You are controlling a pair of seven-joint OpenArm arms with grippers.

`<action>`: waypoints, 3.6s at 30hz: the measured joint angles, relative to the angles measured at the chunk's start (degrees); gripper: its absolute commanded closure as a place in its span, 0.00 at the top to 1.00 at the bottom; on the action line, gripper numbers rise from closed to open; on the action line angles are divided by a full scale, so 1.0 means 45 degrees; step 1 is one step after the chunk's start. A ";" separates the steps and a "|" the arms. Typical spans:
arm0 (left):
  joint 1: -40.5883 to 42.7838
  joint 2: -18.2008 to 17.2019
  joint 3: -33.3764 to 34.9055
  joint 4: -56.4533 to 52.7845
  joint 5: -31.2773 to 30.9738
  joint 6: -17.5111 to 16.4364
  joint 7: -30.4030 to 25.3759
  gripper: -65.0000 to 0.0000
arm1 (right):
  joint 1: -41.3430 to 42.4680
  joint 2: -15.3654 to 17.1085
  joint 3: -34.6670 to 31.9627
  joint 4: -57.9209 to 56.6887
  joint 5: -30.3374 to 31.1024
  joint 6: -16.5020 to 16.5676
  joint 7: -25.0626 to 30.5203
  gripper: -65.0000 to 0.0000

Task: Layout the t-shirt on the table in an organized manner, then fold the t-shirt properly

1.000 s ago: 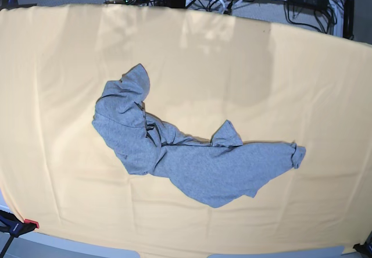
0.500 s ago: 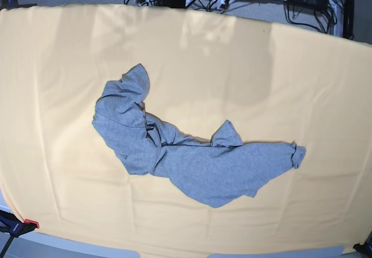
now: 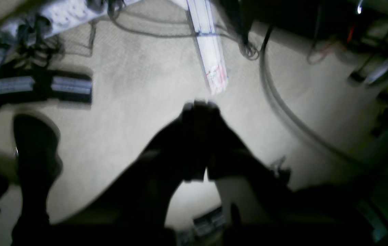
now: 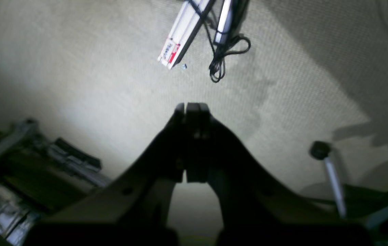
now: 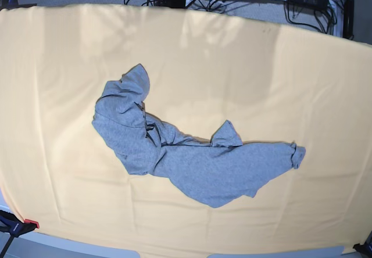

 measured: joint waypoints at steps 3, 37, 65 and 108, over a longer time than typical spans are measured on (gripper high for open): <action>0.1117 -0.0714 0.0000 0.2157 -0.0039 -0.0034 0.0617 0.00 | -0.1394 0.0656 -0.0049 0.2637 -0.0049 -0.0967 -0.0636 0.00; 0.4974 -0.2127 -0.8344 1.2526 -0.4294 -0.2540 0.2900 0.00 | -0.5765 0.2079 0.0019 1.2318 -0.6737 -0.7082 -0.2905 0.00; -0.1515 -0.2608 -0.8825 1.1963 -0.4619 -0.2288 0.2424 0.00 | 0.0913 0.2001 0.2696 1.2318 -0.3395 -0.5134 -0.0782 0.00; -0.9831 -0.4294 -0.3002 0.1452 -0.6212 -0.4537 0.2788 0.00 | 0.8170 -0.0141 0.6630 0.4804 1.0287 -0.0432 -0.3269 0.67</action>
